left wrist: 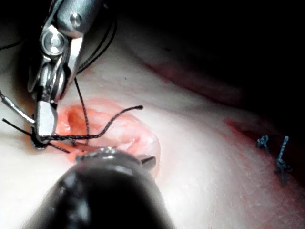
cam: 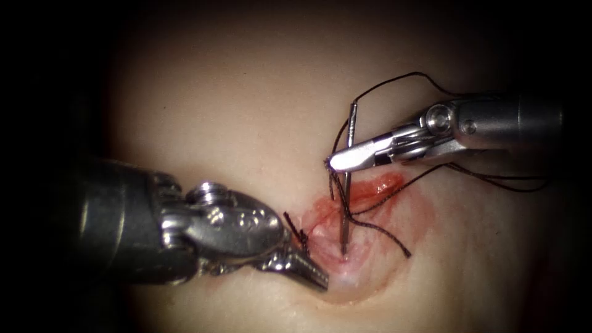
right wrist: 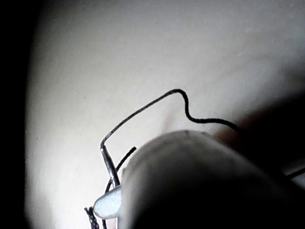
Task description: Wound Closure
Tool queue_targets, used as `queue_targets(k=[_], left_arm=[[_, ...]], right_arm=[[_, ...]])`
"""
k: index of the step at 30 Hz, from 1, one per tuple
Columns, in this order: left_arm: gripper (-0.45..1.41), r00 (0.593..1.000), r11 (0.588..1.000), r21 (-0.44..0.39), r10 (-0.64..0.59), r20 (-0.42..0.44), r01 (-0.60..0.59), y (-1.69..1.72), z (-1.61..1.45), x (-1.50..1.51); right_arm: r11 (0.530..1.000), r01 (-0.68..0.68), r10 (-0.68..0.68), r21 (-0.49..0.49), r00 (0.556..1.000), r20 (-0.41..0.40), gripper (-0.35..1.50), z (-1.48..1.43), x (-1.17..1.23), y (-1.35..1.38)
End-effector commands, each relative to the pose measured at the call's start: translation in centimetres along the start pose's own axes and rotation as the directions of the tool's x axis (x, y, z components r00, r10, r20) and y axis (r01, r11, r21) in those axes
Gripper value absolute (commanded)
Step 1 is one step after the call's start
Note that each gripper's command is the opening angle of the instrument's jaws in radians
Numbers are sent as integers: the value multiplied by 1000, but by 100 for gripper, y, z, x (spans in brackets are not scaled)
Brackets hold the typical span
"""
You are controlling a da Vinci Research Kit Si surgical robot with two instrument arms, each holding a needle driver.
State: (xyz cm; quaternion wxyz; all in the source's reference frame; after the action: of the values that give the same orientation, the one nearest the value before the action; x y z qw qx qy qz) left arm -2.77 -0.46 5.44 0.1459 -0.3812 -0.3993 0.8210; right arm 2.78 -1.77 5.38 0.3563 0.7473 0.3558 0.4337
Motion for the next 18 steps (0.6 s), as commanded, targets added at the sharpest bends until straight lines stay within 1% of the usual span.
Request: queue_targets(k=[1,3,5,6,8,10,12,13,14,18], left_arm=[[-3,1000,999,-6,31,-1,-31,-2,7,0],[-15,996,996,-6,84,-2,-84,0,8,1],[-35,991,991,-10,137,-1,-137,5,7,0],[-38,988,988,-20,155,2,-155,7,7,-1],[-32,975,974,-44,224,6,-223,12,4,1],[-25,947,945,-53,323,-3,-322,15,3,6],[-25,927,926,-54,374,-12,-374,16,3,12],[-13,909,908,-53,416,-14,-416,15,4,14],[-8,899,897,-52,438,-15,-438,15,5,13],[-6,862,861,-50,507,-16,-507,12,7,13]], right_arm=[[1000,2,-2,9,1000,-2,-35,6,7,3],[1000,2,-2,9,1000,-9,-35,5,8,4],[1000,3,-3,8,1000,-18,-35,3,10,4],[1000,3,-3,8,1000,-19,-35,2,12,4],[1000,5,-5,11,1000,-29,-35,-2,15,6],[1000,7,-7,13,999,-36,-35,-5,18,8],[1000,5,-4,12,999,-41,-35,-7,18,10],[1000,1,0,11,999,-44,-35,-6,17,11],[1000,1,-1,11,999,-44,-35,-6,17,11],[1000,1,0,23,999,-44,-35,-4,15,10]])
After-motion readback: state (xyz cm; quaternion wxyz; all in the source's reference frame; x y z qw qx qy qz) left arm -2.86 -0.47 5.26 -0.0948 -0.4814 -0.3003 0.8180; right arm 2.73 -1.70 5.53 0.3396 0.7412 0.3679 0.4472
